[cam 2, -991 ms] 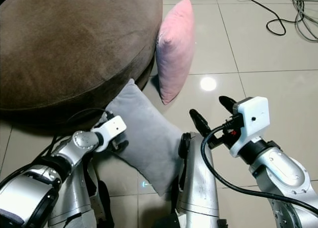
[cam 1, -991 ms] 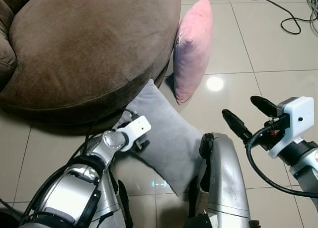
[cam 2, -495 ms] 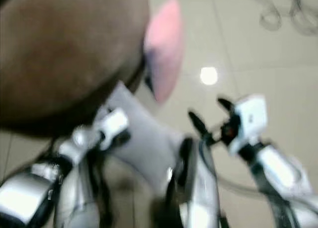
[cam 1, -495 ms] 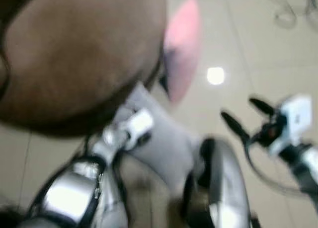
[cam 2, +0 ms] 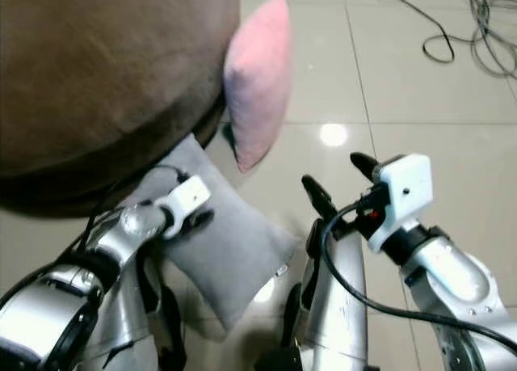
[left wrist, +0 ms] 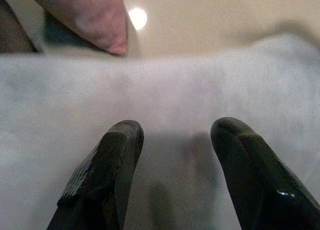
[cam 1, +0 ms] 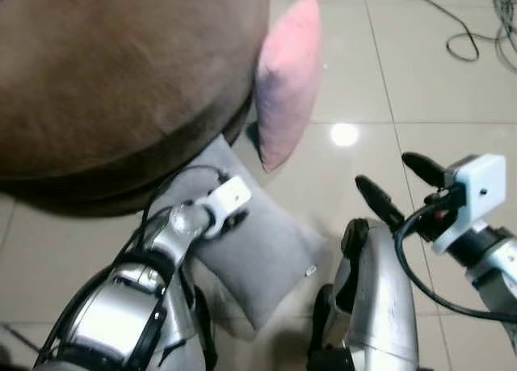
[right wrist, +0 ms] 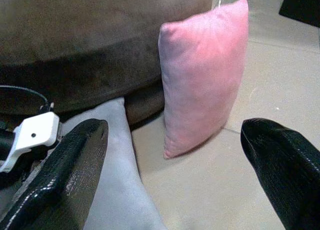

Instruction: Move the pillow to the sofa from floor

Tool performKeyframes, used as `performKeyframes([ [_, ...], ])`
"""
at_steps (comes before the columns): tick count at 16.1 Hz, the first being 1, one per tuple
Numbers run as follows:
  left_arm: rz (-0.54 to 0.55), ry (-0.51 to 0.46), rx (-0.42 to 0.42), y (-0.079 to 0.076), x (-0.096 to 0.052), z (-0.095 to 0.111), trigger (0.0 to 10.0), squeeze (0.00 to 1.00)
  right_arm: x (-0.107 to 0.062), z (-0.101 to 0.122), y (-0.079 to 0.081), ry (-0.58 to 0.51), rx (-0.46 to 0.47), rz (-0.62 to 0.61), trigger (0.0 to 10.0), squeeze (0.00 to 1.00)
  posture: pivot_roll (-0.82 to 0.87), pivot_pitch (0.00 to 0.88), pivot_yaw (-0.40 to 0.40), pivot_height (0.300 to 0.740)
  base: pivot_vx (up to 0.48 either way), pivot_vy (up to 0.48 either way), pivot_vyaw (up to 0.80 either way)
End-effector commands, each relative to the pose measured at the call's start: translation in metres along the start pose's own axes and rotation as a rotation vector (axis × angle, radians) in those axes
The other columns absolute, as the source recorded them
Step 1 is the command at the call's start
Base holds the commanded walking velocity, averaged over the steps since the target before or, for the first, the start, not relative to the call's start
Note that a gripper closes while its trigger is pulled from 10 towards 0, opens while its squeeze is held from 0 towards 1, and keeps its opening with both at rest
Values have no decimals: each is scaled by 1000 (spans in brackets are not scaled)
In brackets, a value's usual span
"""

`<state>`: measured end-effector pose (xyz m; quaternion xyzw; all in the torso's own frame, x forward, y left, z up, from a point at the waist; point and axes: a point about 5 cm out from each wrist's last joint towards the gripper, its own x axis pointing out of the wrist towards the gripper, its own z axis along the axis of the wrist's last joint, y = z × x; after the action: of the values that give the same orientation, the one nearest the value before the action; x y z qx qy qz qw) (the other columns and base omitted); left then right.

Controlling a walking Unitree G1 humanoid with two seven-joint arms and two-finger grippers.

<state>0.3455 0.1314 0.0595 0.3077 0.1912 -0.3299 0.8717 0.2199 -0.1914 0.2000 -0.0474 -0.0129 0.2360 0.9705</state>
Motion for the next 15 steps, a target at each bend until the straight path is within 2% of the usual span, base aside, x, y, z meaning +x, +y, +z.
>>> performKeyframes([
  [1,-5,14,-21,-3,-1,-6,10000,0,-1,-3,1,16,10,-3,10000,0,-40,332,5,420,0,0,0],
  [4,37,-38,-110,0,-2,-3,10000,0,1,-10,2,43,21,-20,10000,0,-28,326,-5,420,0,0,0],
  [5,82,-80,-188,4,-3,-1,10000,0,5,-13,1,35,28,-47,10000,0,-23,315,-5,420,0,0,0],
  [7,130,-129,-249,8,-4,3,10000,0,10,-24,-2,57,57,-114,10000,0,-20,311,-9,420,0,0,0],
  [9,136,-89,-237,3,-6,-9,10000,0,15,-38,5,110,59,-118,10000,0,-11,308,-13,420,0,0,0],
  [11,135,-59,-239,5,-9,-17,10000,0,16,-38,7,102,75,-111,10000,0,-9,307,-13,420,0,0,0],
  [13,181,-43,-253,17,-15,-22,10000,0,20,-40,8,97,76,-118,10000,0,-2,304,-10,420,0,0,0],
  [15,189,-40,-238,20,-17,-22,10000,0,21,-42,8,102,65,-122,10000,0,-3,304,-10,420,0,0,0],
])
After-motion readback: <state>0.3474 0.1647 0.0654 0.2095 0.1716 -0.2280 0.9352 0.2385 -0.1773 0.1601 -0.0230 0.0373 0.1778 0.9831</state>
